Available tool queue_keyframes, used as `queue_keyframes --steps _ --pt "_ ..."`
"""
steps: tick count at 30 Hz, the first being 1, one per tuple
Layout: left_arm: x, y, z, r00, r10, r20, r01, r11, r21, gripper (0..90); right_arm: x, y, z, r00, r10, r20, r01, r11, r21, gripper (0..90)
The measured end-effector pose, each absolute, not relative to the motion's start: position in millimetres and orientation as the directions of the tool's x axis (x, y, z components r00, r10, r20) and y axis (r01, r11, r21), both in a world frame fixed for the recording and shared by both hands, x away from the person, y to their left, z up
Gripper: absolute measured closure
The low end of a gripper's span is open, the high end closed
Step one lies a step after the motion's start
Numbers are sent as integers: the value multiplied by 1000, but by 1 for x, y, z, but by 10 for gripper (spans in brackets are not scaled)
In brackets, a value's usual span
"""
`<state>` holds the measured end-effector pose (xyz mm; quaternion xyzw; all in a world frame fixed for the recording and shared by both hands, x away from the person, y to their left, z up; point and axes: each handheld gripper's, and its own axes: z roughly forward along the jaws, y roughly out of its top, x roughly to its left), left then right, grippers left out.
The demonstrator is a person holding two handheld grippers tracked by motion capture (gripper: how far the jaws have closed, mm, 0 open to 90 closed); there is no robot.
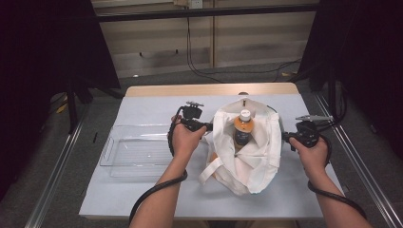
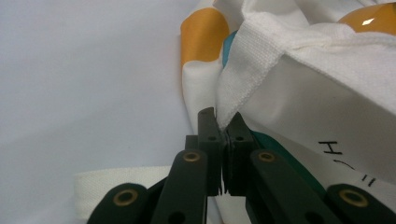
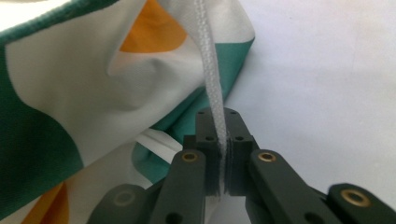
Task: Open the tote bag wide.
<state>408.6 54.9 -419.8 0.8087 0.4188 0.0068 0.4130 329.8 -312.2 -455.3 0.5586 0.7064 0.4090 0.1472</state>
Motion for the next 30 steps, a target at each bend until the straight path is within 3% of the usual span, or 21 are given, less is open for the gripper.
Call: queue_keyframes --steps 4,7,18,25,30 --pt "408 55 -416 653 680 -333 670 -315 672 880 329 -310 -450 -335 912 236 657 46 753 798" --pt "408 55 -413 657 675 -334 666 -314 677 880 330 -309 -444 -339 915 219 635 51 771 676" --pt "408 55 -410 667 672 -322 657 -327 680 880 332 -308 -418 -346 919 188 607 67 792 564" --pt "408 54 -410 665 675 -318 658 -328 678 880 331 -310 -404 -368 914 170 569 76 819 608" --pt "408 53 -409 664 682 -308 656 -332 678 880 331 -308 -402 -379 904 199 558 52 828 816"
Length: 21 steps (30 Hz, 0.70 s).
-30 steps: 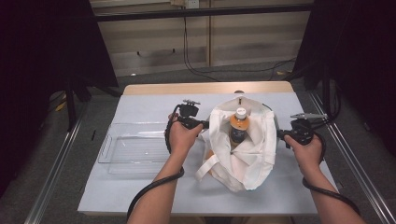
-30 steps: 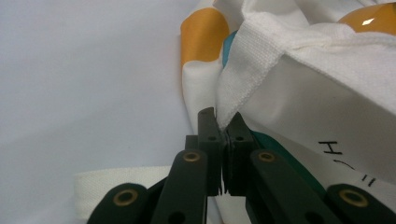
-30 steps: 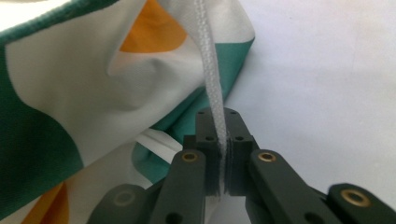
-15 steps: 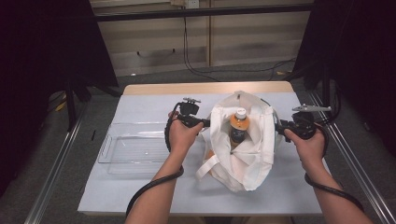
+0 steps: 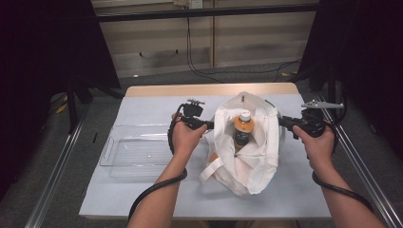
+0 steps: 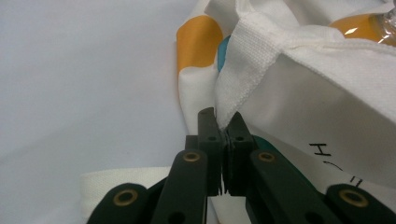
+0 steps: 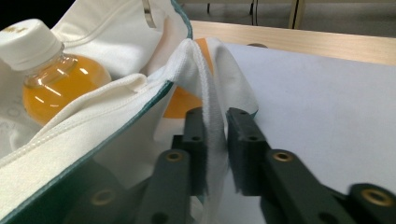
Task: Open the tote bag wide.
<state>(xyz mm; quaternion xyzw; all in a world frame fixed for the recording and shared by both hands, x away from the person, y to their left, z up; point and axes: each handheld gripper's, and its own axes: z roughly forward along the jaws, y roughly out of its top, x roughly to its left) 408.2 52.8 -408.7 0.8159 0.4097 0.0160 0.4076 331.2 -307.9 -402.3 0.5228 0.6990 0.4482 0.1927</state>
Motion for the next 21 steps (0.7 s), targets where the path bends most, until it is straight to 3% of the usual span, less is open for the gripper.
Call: queue_keyframes --steps 1,3,21 --pt "408 53 -408 669 684 -291 649 -347 677 880 332 -310 -405 -372 900 228 564 25 825 875" --pt "409 54 -408 669 682 -294 650 -346 677 880 334 -311 -409 -366 902 230 573 23 819 883" --pt "409 53 -420 645 697 -313 678 -335 654 881 339 -320 -445 -323 916 238 660 38 750 888"
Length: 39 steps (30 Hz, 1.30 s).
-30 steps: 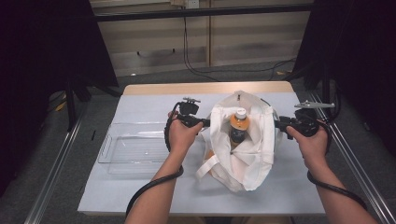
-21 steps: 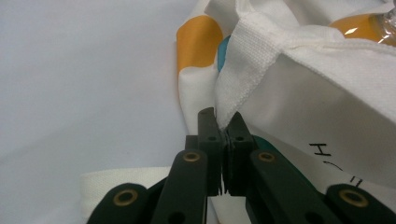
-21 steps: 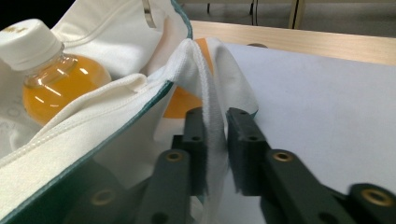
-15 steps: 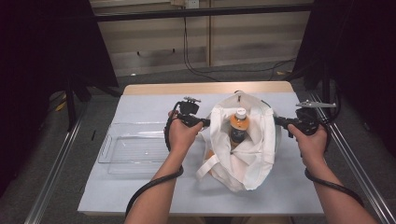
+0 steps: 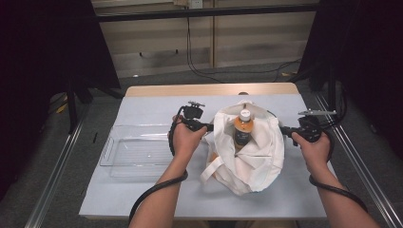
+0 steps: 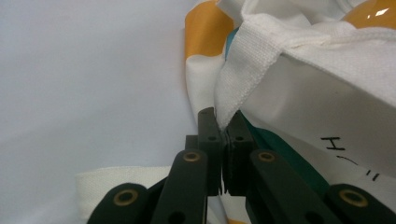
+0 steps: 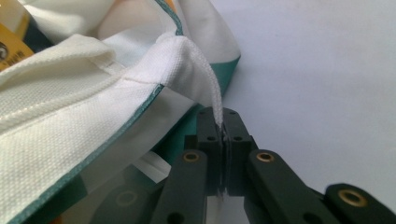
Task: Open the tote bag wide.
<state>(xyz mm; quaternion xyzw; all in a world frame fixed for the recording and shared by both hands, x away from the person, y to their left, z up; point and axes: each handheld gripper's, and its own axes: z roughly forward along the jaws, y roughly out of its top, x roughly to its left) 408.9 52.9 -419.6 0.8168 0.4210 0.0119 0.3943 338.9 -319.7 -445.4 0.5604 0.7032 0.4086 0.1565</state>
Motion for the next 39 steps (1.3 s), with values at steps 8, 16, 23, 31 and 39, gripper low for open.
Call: queue_keyframes --steps 8,16,23,31,39 --pt "408 54 -418 642 686 -342 682 -308 663 877 338 -317 -448 -334 913 233 652 46 757 887" --pt "408 60 -413 653 668 -356 671 -293 681 753 338 -312 -435 -352 912 212 630 63 774 885" --pt "410 68 -404 651 665 -366 665 -266 698 642 338 -308 -430 -351 914 203 630 70 774 884" --pt "413 74 -390 645 678 -353 657 -256 710 566 338 -305 -425 -358 914 190 622 82 779 883" --pt "412 72 -385 648 665 -372 664 -254 704 504 338 -303 -422 -364 913 186 616 86 783 881"
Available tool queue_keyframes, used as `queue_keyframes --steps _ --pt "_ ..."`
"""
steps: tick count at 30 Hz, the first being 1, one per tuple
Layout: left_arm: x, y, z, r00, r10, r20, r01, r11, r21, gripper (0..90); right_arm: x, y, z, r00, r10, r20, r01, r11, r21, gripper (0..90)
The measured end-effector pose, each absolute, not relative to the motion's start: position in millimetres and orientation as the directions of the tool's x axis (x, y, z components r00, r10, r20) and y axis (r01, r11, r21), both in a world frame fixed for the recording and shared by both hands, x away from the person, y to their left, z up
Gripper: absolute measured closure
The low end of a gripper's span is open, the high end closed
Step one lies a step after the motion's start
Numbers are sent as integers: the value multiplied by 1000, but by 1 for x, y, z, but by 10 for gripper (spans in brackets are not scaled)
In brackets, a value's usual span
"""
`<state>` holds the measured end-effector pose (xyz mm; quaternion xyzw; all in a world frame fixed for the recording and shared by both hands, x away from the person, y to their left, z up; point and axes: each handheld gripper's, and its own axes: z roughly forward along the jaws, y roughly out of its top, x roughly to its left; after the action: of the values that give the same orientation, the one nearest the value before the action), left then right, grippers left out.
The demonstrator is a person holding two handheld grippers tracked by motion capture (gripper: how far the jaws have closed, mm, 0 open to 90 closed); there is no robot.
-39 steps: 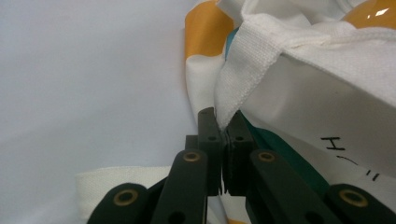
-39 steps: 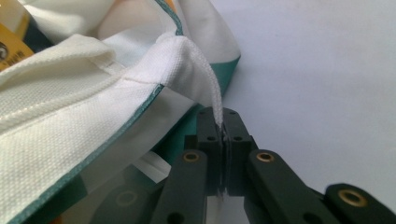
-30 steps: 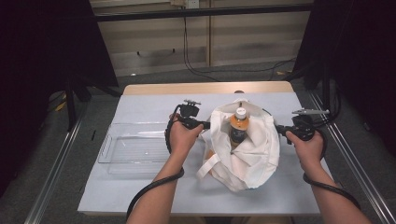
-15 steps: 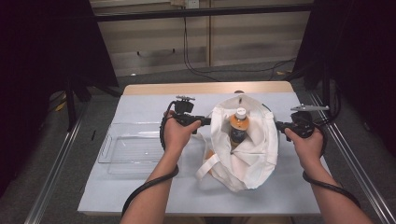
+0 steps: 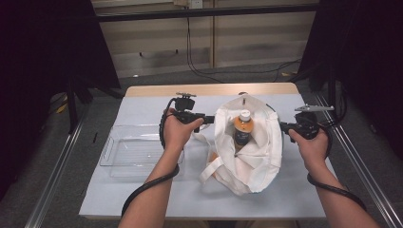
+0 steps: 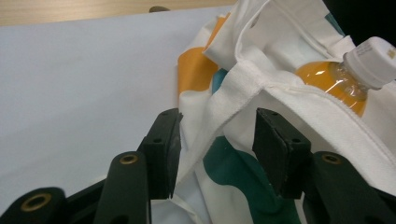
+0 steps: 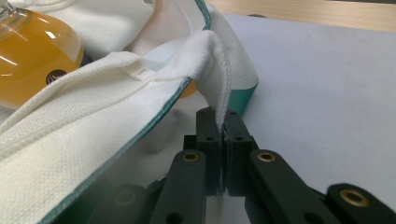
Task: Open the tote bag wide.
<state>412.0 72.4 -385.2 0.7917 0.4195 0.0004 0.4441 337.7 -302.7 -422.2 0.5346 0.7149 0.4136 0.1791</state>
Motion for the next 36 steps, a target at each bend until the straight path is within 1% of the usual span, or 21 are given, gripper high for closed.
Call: queue_keyframes --steps 4,10,19,23,26,28,33,34,36 --pt "411 73 -382 641 667 -380 667 -239 705 477 337 -302 -421 -366 912 186 616 88 783 881" --pt "413 77 -377 642 668 -376 664 -240 709 463 337 -301 -421 -365 912 186 618 88 782 880" --pt "418 79 -370 632 675 -381 666 -220 713 419 338 -300 -422 -370 911 183 614 93 784 878" --pt "422 76 -369 630 680 -375 665 -223 713 389 338 -298 -423 -371 911 182 617 95 781 875" --pt "424 75 -367 636 677 -369 661 -233 713 393 338 -298 -422 -373 910 182 618 97 780 873" --pt "426 74 -364 636 679 -367 659 -231 716 380 338 -298 -422 -373 910 183 619 96 780 874" --pt "428 67 -359 640 674 -369 654 -227 721 361 339 -298 -422 -374 910 181 619 99 779 874" --pt "429 65 -360 641 672 -370 654 -226 722 341 339 -297 -422 -373 909 183 618 97 780 873" --pt "428 63 -361 635 671 -382 662 -218 717 331 339 -297 -422 -374 909 183 619 98 779 873"
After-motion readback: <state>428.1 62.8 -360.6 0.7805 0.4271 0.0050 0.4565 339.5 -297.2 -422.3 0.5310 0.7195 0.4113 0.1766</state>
